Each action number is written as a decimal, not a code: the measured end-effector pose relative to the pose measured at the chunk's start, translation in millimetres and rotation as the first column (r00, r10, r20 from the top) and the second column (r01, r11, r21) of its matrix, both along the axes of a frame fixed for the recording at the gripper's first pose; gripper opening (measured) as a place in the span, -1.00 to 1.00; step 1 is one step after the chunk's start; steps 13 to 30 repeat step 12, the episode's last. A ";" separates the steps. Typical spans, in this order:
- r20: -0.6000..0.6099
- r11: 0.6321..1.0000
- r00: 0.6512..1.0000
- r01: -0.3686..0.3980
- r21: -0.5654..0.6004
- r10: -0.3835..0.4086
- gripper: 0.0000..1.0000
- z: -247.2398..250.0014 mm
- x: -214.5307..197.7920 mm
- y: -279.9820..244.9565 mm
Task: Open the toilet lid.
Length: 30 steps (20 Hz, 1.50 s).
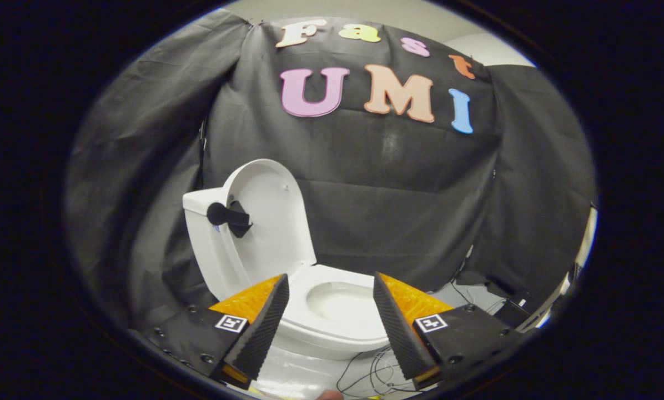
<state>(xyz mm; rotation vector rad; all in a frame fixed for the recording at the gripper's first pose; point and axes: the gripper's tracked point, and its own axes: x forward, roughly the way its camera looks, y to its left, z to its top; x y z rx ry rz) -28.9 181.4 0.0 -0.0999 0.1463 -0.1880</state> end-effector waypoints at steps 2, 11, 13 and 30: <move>0.049 1.000 0.999 0.009 0.014 -0.010 0.88 13.3 -4.1 -0.6; 0.015 0.998 0.998 0.054 0.029 -0.055 0.89 -0.7 2.5 -8.5; 0.020 0.998 0.998 0.058 0.029 -0.059 0.89 2.3 2.2 -9.4; 0.020 0.998 0.998 0.058 0.029 -0.059 0.89 2.3 2.2 -9.4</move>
